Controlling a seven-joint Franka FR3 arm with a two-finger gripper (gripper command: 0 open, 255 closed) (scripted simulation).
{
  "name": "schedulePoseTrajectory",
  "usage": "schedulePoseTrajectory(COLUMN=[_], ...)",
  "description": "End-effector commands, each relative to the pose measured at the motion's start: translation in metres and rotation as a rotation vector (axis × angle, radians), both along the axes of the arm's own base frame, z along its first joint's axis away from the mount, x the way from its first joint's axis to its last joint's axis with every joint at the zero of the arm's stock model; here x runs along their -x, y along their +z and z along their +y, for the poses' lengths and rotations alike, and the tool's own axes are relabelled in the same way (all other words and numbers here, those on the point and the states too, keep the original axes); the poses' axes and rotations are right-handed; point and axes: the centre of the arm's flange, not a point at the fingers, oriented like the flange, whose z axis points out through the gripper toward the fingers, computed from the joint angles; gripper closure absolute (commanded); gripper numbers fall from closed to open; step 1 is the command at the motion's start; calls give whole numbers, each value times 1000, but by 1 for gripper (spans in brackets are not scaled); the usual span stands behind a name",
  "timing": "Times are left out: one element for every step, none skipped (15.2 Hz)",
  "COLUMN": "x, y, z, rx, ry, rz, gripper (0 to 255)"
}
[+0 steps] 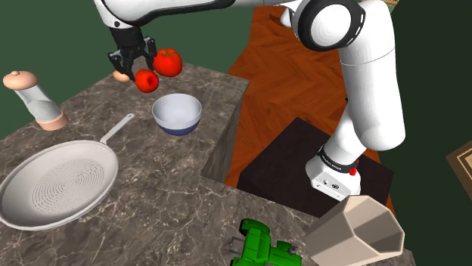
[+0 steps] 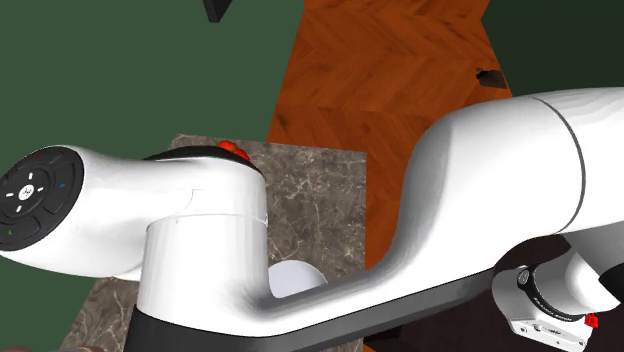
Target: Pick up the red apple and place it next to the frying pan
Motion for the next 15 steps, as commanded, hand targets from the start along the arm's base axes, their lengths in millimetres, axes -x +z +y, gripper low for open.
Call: schedulePoseTrajectory(x=[0,0,0,0,0,0,0,0,0,0,0,0,0,0,0], y=[-10,-16,-21,-26,-31,-37,-42,-47,-53,-58,-63,-68,-74,-79,-84], z=[0,0,0,0,0,0,0,0,0,0,0,0,0,0,0], rx=[0,0,0,0,0,0,0,0,0,0,0,0,0,0,0], ry=[0,0,0,0,0,0,0,0,0,0,0,0,0,0,0], rz=[0,0,0,0,0,0,0,0,0,0,0,0,0,0,0], gripper=[255,255,255,255,255,255,255,255,255,255,255,255,255,255,255])
